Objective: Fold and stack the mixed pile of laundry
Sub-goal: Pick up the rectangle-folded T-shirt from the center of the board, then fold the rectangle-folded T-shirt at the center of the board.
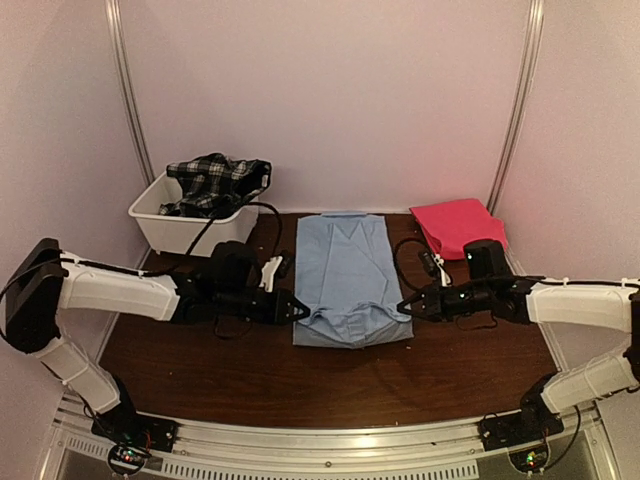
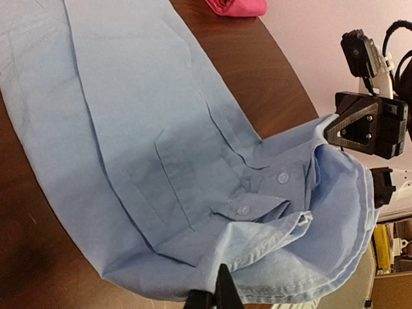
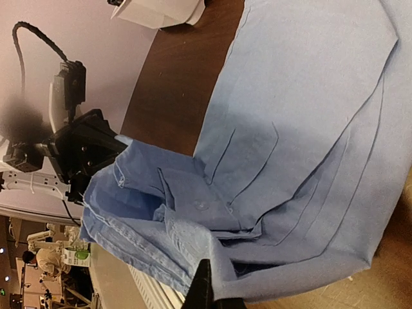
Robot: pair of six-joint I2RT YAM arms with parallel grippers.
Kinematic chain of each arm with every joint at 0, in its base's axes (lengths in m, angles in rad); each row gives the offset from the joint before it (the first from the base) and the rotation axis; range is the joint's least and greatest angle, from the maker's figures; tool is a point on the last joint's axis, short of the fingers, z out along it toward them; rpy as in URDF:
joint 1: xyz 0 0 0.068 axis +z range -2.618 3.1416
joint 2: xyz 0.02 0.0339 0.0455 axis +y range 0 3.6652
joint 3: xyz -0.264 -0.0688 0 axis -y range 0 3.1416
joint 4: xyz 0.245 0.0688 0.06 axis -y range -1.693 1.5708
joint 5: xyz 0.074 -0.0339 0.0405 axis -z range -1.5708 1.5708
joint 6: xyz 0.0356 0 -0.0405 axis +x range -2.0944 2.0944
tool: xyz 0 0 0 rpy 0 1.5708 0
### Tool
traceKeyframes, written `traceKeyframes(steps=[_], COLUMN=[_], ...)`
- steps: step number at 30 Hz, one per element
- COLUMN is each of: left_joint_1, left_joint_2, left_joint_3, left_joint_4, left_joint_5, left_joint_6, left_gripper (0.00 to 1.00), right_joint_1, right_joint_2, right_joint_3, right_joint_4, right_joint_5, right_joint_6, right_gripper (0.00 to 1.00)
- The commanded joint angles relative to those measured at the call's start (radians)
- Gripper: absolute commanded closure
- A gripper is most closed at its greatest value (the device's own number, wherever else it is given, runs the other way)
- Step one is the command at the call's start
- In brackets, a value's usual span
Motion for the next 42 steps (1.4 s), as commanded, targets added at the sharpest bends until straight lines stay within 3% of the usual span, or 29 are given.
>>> traceKeyframes(steps=[1, 16, 23, 30, 32, 34, 36, 42], left_joint_1=[0.077, 0.285, 0.313, 0.325, 0.329, 0.338, 0.344, 0.345], left_joint_2=[0.081, 0.511, 0.626, 0.707, 0.724, 0.730, 0.717, 0.553], left_joint_3=[0.128, 0.532, 0.655, 0.739, 0.762, 0.770, 0.774, 0.747], left_joint_4=[-0.003, -0.006, -0.045, -0.076, -0.103, -0.112, -0.126, -0.215], left_joint_5=[-0.020, -0.039, -0.088, -0.103, -0.113, -0.114, -0.115, -0.219], left_joint_6=[0.111, 0.168, 0.189, 0.196, 0.200, 0.197, 0.206, 0.287], left_gripper=[1.00, 1.00, 1.00, 1.00, 0.99, 0.82, 0.69, 0.35], right_joint_1=[-0.102, -0.239, -0.256, -0.278, -0.282, -0.287, -0.295, -0.327], right_joint_2=[0.103, 0.746, 0.909, 0.945, 0.954, 0.961, 0.941, 0.772], right_joint_3=[0.150, 0.651, 0.786, 0.801, 0.816, 0.841, 0.843, 0.797], right_joint_4=[0.003, 0.182, 0.230, 0.244, 0.240, 0.228, 0.213, 0.092], right_joint_5=[-0.027, -0.095, -0.111, -0.089, -0.086, -0.097, -0.095, -0.078], right_joint_6=[-0.136, -0.180, -0.145, -0.132, -0.129, -0.120, -0.123, -0.193], right_gripper=[1.00, 1.00, 1.00, 1.00, 0.81, 0.51, 0.37, 0.15])
